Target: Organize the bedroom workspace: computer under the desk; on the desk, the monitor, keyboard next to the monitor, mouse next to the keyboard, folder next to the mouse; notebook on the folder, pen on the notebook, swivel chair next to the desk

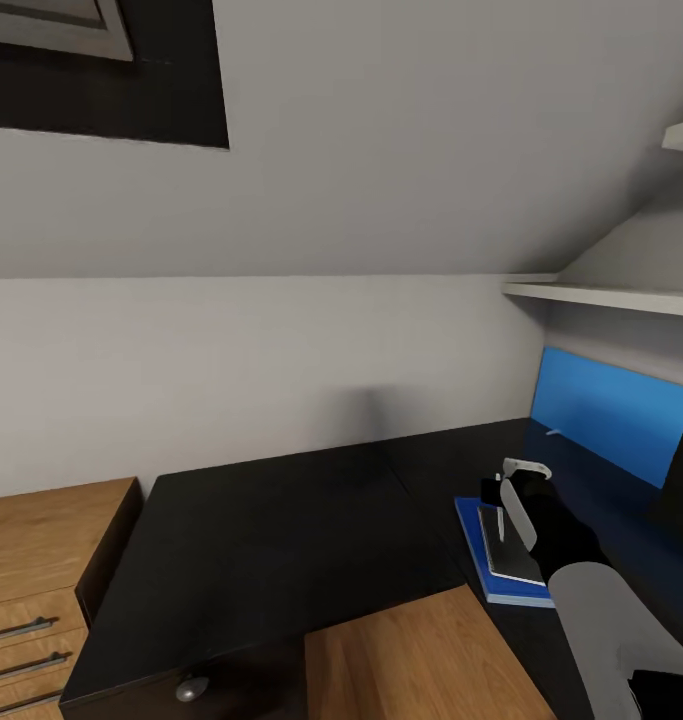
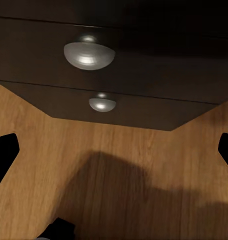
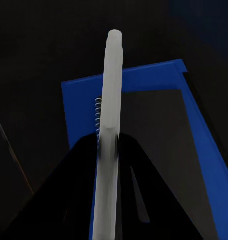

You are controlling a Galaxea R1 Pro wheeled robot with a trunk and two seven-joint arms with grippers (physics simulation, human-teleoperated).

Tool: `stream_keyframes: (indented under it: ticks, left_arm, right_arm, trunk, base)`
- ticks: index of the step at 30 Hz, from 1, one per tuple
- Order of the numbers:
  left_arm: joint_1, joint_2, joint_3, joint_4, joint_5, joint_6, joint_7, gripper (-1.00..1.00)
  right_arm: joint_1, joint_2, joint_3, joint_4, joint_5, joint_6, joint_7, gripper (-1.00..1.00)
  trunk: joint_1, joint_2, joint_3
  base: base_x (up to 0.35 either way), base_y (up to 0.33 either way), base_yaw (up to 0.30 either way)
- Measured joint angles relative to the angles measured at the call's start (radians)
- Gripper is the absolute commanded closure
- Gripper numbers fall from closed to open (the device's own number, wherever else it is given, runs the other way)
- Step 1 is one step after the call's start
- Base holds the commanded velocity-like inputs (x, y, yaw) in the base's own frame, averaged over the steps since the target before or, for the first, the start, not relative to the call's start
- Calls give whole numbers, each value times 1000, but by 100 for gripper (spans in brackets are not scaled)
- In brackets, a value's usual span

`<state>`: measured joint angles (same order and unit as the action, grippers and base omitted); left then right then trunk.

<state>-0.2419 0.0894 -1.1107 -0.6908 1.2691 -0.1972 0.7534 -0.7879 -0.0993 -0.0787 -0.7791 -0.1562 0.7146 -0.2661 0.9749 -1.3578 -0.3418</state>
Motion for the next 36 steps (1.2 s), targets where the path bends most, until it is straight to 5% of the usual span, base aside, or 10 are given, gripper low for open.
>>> stream_keyframes:
  ticks: [11,19,25,36]
  left_arm:
    - [0,0,0,-1,0,0,-1,-100]
    - [0,-3,-7,-1,-3,0,-2,-100]
    - [0,-2,-9,-2,-4,-1,-3,-100]
    - [0,-3,-9,-10,-6,-3,0,-100]
  right_arm:
    - [0,-2,1,80,5,-77,0,100]
    - [0,-11,0,136,69,-160,-3,100]
    - [-57,-60,1,401,82,-343,-5,100]
    - [-63,-75,1,417,83,-355,-5,100]
  trunk:
    - [0,0,0]
    - [0,0,0]
    - [0,0,0]
    - [15,-28,-12]
  base:
    - [0,0,0]
    - [0,0,0]
    - [0,0,0]
    - [0,0,0]
